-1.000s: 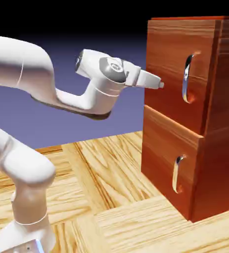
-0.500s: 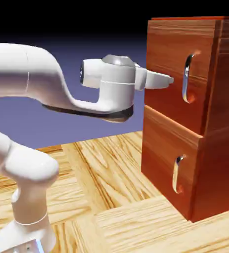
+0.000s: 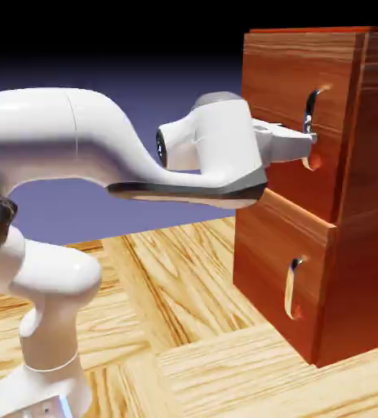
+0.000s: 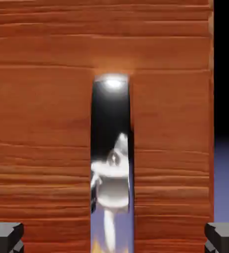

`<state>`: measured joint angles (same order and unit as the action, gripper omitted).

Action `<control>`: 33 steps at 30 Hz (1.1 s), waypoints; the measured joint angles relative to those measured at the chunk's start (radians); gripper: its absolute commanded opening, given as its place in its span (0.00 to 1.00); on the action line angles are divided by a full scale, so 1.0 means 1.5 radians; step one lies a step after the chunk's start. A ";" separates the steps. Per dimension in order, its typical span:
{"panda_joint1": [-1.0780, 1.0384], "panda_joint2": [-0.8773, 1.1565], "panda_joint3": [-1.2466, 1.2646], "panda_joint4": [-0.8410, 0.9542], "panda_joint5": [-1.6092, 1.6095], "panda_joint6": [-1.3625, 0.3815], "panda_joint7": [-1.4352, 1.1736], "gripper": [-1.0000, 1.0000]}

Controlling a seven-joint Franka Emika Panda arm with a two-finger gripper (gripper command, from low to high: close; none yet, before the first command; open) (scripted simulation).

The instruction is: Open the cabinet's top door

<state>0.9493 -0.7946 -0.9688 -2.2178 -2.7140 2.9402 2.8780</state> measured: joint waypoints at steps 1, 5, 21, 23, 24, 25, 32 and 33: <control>0.024 0.011 -0.016 0.017 -0.005 -0.004 0.004 0.50; 0.001 0.015 0.002 0.005 0.002 -0.011 0.009 0.00; -0.385 0.003 0.344 -0.185 0.204 -0.099 0.013 0.00; -0.433 -0.005 0.390 -0.203 0.234 -0.101 0.013 0.00; -0.458 -0.009 0.413 -0.210 0.248 -0.101 0.013 0.00; -0.482 -0.014 0.436 -0.219 0.264 -0.101 0.013 0.00; -0.593 -0.095 0.573 -0.298 0.453 -0.143 -0.079 0.00; -0.601 -0.108 0.589 -0.308 0.482 -0.152 -0.095 0.00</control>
<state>0.0474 -0.9562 -0.0852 -2.6805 -1.9907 2.7119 2.7357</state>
